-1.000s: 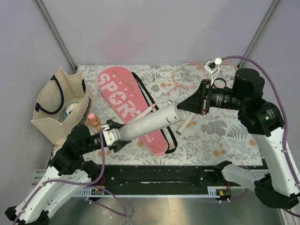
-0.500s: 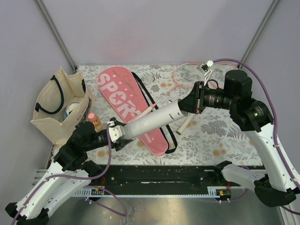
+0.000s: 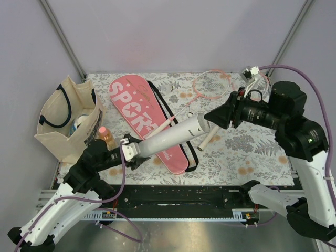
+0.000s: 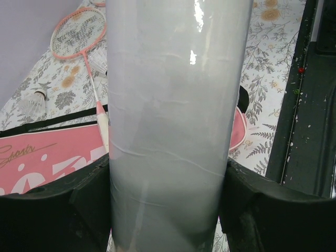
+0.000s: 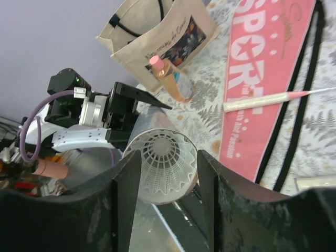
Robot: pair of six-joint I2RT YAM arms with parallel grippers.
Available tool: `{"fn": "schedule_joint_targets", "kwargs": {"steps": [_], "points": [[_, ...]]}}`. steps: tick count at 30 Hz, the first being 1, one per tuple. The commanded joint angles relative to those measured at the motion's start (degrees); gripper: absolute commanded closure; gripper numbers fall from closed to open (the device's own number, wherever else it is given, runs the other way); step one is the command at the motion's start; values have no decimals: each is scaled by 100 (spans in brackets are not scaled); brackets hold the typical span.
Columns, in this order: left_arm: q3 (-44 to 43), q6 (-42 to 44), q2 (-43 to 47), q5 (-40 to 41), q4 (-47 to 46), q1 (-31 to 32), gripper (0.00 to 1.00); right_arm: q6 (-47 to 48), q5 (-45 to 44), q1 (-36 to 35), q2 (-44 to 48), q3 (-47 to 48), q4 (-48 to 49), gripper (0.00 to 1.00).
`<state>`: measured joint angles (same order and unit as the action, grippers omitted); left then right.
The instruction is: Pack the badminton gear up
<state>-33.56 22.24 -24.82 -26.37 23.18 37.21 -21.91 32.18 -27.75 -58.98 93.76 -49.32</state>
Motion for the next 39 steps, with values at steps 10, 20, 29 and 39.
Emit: {"fn": "schedule_joint_targets", "kwargs": {"steps": [10,20,29,39], "points": [[201,-352,416,-113,-973,32,52,1215,-2664,94,-306,40,518,38],[350,-720,610,-614,-1395,32,51,1347,-1559,1139,-2466,-746,1952,32],[377,-879,549,-676,-1474,23,50,1181,-214,1711,-5086,791,1979,27],[394,-871,478,-685,-1474,32,50,908,833,1817,-7240,2401,1839,26]]}}
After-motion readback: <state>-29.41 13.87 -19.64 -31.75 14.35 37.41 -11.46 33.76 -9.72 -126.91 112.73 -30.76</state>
